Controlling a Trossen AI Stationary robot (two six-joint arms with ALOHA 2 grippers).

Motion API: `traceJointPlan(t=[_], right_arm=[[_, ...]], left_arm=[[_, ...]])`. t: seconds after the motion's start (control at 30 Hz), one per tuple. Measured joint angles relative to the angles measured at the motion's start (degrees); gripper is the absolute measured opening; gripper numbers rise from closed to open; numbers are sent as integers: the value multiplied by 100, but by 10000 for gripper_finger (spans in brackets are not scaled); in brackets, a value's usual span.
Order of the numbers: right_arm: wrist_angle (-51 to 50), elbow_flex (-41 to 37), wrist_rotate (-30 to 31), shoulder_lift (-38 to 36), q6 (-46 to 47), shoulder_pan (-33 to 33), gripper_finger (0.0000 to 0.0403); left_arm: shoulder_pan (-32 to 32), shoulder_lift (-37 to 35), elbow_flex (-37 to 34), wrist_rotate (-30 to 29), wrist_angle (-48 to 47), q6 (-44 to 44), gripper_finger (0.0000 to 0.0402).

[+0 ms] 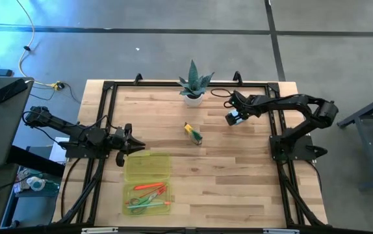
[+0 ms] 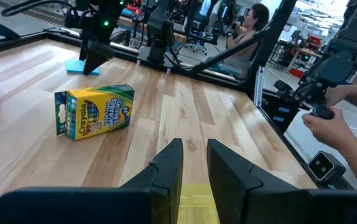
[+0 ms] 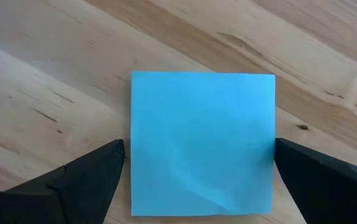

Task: Pack school essentials
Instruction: Put the blue sticky notes pad into the yellow supply box

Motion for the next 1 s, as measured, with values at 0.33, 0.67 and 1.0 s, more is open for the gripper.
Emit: traceJointPlan(t=[0.33, 0.67, 1.0], right_arm=[[-33, 4, -13, 26, 104, 0, 399], [-129, 7, -76, 31, 255, 0, 362], [-141, 7, -81, 33, 257, 7, 316]], left_arm=[[1, 0, 0, 0, 0, 1, 62], [1, 0, 0, 0, 0, -2, 62], [1, 0, 0, 0, 0, 2, 62]])
